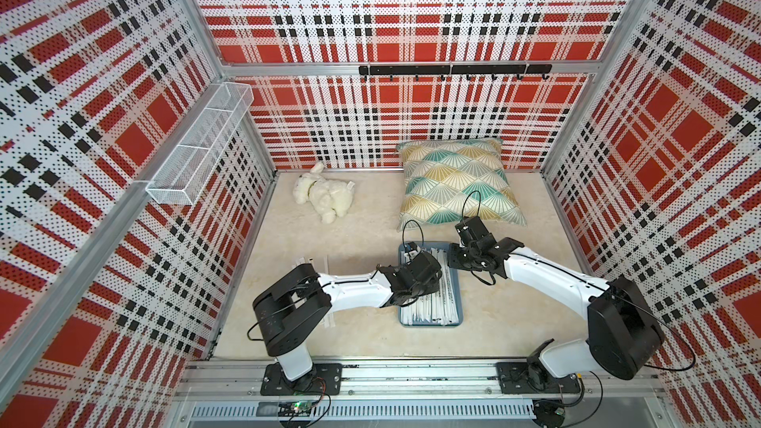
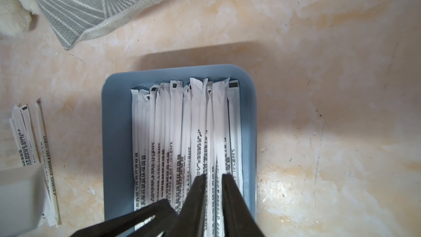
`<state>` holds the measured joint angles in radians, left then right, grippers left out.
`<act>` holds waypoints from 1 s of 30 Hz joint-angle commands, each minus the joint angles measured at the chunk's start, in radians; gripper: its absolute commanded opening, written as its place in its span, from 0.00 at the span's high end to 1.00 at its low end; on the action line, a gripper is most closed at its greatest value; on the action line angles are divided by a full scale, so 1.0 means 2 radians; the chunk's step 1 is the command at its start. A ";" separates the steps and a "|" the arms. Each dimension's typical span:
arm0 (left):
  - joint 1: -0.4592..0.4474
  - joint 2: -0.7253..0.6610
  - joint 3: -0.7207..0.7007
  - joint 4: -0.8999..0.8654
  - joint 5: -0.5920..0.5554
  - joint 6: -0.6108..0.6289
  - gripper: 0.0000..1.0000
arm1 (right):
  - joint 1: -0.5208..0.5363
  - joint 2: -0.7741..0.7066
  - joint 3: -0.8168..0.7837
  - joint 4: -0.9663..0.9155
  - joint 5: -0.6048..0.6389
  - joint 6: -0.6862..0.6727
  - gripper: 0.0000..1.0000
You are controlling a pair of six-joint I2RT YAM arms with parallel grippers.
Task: Put the straws into the storage box
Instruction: Place the straw in the storage box, then move the straw to the center of the board.
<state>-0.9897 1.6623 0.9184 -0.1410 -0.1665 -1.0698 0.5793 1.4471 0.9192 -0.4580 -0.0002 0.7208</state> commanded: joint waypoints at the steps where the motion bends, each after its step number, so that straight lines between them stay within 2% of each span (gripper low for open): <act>1: 0.035 -0.084 -0.023 -0.079 -0.069 0.031 0.66 | 0.004 -0.005 0.011 0.000 -0.003 -0.013 0.77; 5: 0.145 -0.167 -0.095 -0.128 -0.088 0.063 0.44 | 0.015 -0.007 0.009 -0.004 0.001 -0.027 0.71; 6: 0.180 -0.186 -0.114 -0.137 -0.096 0.073 0.31 | 0.016 -0.011 0.008 -0.002 0.001 -0.029 0.68; 7: 0.208 -0.202 -0.125 -0.145 -0.100 0.082 0.29 | 0.016 -0.013 0.008 0.000 0.002 -0.032 0.66; 8: 0.242 -0.219 -0.138 -0.150 -0.106 0.091 0.17 | 0.018 -0.016 0.009 0.001 0.002 -0.034 0.65; 11: 0.329 -0.259 -0.158 -0.154 -0.115 0.114 0.00 | 0.020 -0.024 0.010 0.009 -0.002 -0.045 0.57; 15: 0.433 -0.256 -0.170 -0.148 -0.108 0.150 0.01 | 0.022 -0.024 0.006 0.027 -0.024 -0.058 0.44; 18: 0.484 -0.238 -0.173 -0.132 -0.085 0.163 0.01 | 0.023 -0.018 0.002 0.040 -0.038 -0.061 0.40; 24: 0.536 -0.220 -0.196 -0.099 -0.073 0.159 0.01 | 0.023 -0.021 -0.005 0.051 -0.047 -0.067 0.36; 30: 0.538 -0.211 -0.229 -0.063 -0.039 0.143 0.01 | 0.023 -0.029 -0.010 0.052 -0.041 -0.069 0.32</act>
<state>0.0841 1.2316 0.4885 -0.3244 -0.2924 -0.7757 0.6182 1.4170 0.9169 -0.3740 -0.0830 0.5934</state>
